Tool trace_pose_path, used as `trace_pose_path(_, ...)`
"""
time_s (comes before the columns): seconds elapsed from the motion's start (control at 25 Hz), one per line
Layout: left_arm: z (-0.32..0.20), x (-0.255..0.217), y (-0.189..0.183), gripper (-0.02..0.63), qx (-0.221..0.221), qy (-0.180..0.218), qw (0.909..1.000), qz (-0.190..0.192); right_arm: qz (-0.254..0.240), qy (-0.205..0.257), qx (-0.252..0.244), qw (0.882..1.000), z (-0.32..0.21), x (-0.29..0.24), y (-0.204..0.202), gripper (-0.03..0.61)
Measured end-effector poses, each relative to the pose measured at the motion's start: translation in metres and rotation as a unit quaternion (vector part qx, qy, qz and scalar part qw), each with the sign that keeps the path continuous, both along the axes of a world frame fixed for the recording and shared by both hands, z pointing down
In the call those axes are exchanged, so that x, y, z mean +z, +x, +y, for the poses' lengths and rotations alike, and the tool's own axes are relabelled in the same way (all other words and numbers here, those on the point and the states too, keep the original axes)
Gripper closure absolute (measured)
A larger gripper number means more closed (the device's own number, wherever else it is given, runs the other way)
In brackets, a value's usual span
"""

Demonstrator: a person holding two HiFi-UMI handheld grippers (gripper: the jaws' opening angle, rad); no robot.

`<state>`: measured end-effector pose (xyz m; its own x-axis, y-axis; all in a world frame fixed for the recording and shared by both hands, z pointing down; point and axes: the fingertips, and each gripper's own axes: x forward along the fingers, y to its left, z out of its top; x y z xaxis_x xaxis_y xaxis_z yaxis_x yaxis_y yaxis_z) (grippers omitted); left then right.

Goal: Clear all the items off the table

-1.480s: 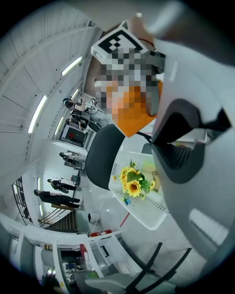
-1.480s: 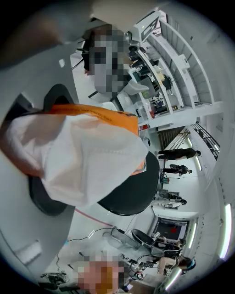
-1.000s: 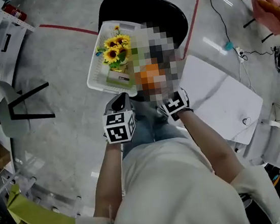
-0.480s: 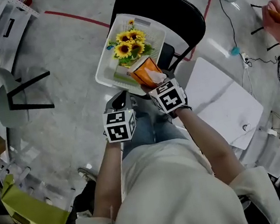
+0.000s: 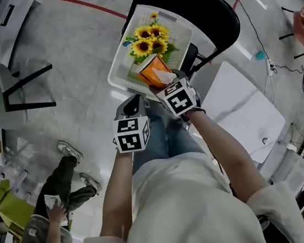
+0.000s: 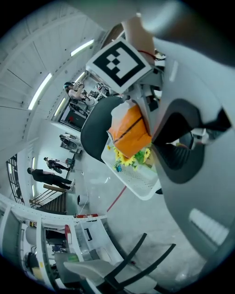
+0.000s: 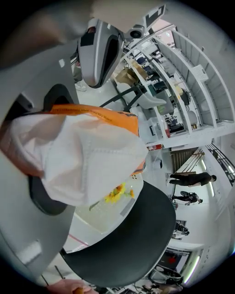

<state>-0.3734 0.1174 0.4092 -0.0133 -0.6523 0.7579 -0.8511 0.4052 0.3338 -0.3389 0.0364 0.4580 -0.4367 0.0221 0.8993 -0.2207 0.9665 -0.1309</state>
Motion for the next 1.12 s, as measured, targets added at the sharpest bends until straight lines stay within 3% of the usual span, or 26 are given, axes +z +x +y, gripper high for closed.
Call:
trace_pose_path(0.56,0.007,0.036,-0.039,0.604,-0.035,-0.02,0.999,0.021,0.042,-0.009,-0.034,0.998,0.002,0.063,-0.035,0.22)
trace_pose_path(1.12,0.015,0.059,-0.046,0.604,-0.043,-0.038,0.9975,0.041,0.079,-0.009,-0.079,0.994,0.01,0.122,-0.056,0.219)
